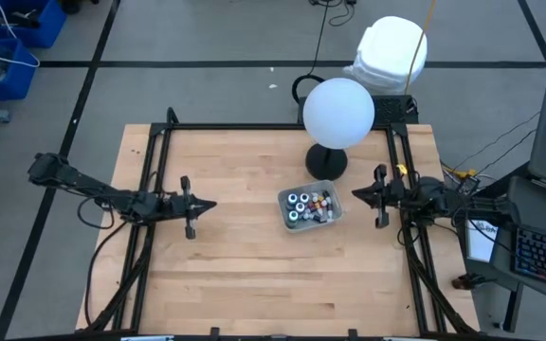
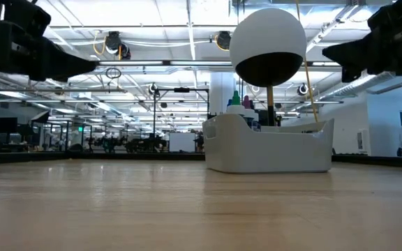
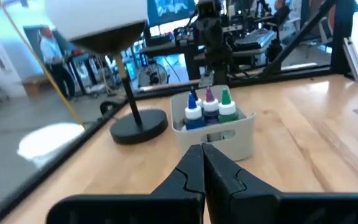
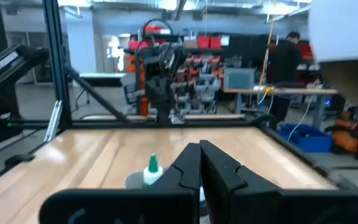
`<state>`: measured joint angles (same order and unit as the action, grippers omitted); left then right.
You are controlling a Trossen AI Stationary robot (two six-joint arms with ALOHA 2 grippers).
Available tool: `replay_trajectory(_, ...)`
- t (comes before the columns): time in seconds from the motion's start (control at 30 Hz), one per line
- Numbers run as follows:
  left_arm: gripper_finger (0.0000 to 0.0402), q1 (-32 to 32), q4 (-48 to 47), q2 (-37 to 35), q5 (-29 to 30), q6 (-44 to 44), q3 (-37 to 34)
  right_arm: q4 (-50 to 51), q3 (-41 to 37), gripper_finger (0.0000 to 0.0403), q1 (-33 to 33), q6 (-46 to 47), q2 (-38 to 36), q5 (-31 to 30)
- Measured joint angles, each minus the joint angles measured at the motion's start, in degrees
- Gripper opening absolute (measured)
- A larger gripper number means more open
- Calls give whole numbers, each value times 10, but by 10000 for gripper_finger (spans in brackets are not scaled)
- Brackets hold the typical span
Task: Pick & Place food coloring
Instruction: Return to Home Position
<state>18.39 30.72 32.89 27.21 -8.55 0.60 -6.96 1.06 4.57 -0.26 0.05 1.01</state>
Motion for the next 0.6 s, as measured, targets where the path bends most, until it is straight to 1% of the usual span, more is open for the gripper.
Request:
replay_trajectory(0.27,0,-6,9,-44,-24,-76,0,8,-1,0,18,-3,0,8)
replay_trajectory(0.33,0,-17,11,-57,-53,-90,0,7,-1,0,18,-4,0,8)
replay_trajectory(0.43,0,-37,32,-67,-125,-104,0,7,-1,0,18,-4,0,8)
replay_trajectory(0.5,0,-47,40,-67,-163,-111,0,5,-1,0,18,-4,0,8)
replay_trajectory(0.53,0,-51,40,-63,-173,-112,0,3,-2,0,18,-4,0,8)
replay_trajectory(0.6,0,-58,36,-53,-165,-96,0,-1,-2,0,18,0,0,8)
